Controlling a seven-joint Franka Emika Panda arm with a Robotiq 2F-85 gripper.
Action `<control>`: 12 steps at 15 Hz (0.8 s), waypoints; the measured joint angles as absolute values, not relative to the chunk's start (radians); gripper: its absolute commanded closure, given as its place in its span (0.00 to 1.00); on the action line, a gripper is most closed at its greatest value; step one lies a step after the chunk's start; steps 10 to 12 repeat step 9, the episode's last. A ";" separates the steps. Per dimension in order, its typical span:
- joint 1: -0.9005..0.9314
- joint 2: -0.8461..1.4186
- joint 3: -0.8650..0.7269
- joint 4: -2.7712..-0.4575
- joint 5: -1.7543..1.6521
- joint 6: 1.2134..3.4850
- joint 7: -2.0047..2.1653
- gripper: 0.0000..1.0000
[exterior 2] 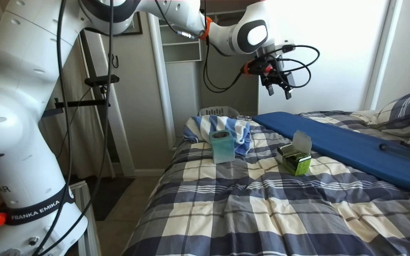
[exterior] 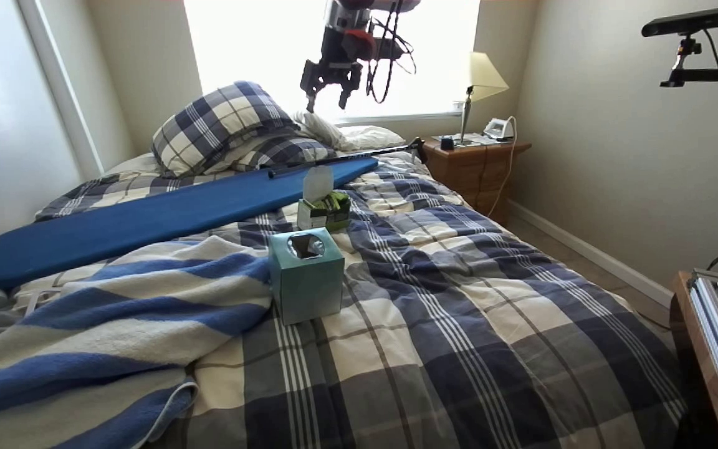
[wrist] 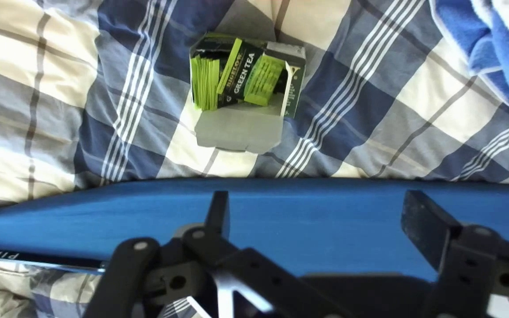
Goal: Put the green sachets in the green box
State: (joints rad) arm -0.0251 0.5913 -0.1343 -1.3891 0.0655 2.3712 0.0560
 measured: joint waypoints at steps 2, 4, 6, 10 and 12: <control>0.001 0.531 -0.139 -1.476 0.015 2.358 0.115 0.00; 0.033 0.458 -0.152 -1.567 -0.047 2.316 0.194 0.00; 0.052 0.385 -0.155 -1.653 -0.088 2.276 0.238 0.00; 0.057 0.326 -0.156 -1.720 -0.100 2.268 0.247 0.00; 0.057 0.326 -0.156 -1.720 -0.100 2.268 0.247 0.00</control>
